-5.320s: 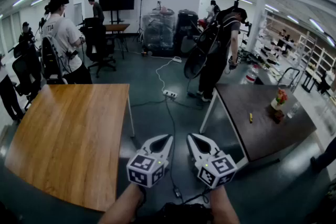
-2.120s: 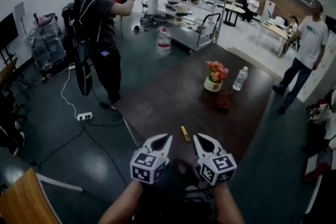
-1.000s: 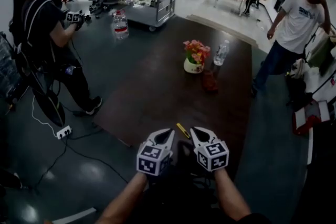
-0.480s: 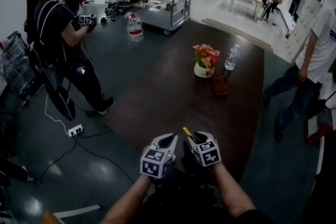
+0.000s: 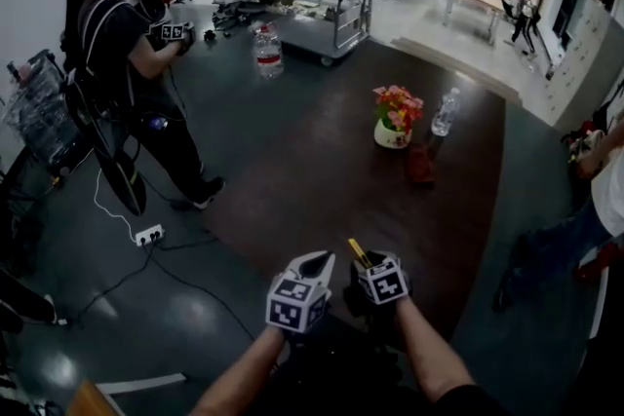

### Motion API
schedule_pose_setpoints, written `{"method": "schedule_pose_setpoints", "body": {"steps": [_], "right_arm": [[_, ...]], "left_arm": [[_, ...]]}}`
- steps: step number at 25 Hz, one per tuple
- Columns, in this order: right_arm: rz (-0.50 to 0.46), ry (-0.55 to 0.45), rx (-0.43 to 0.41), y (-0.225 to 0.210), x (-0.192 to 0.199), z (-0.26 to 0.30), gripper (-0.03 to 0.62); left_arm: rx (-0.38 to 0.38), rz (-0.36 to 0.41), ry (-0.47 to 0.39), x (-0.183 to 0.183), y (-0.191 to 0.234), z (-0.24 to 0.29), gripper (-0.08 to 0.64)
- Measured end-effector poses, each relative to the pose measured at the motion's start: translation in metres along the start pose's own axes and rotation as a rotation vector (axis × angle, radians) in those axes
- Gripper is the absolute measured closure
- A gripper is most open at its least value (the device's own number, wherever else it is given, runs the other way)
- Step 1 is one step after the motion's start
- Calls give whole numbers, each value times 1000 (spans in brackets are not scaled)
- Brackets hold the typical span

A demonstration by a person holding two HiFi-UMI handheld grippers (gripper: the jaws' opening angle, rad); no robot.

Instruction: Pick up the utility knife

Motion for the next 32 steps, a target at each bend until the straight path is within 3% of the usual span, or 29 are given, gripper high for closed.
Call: {"method": "schedule_pose_setpoints", "body": {"steps": [3,5,13,21,32], "right_arm": [[-33,4,27,0,1,1,450],[-69,14,46,0,2,0,514],[-107,0,20,3,4,-7,517],[96,-194,12,-18,-16,-56,517],[148,-515,59,-33,-68,-148,517]], "left_arm": [[-6,-8,-5,2,1,0,554],[-8,-20,-1,5,0,0,554],[-25,-26,-23,3,3,-3,554],[-4,-10,-59,-17,-5,-4,554],[49,63,-153,-75,-16,-3,554]]}}
Point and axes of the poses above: the fingertips, and each gripper's own axes: z forward along the fingers, y to its left, x out of its underside, the point moved 10 cm from there along -z, backward along the fingers, and after that the axes turned 4 degrees about x, right-handed, at the moved point
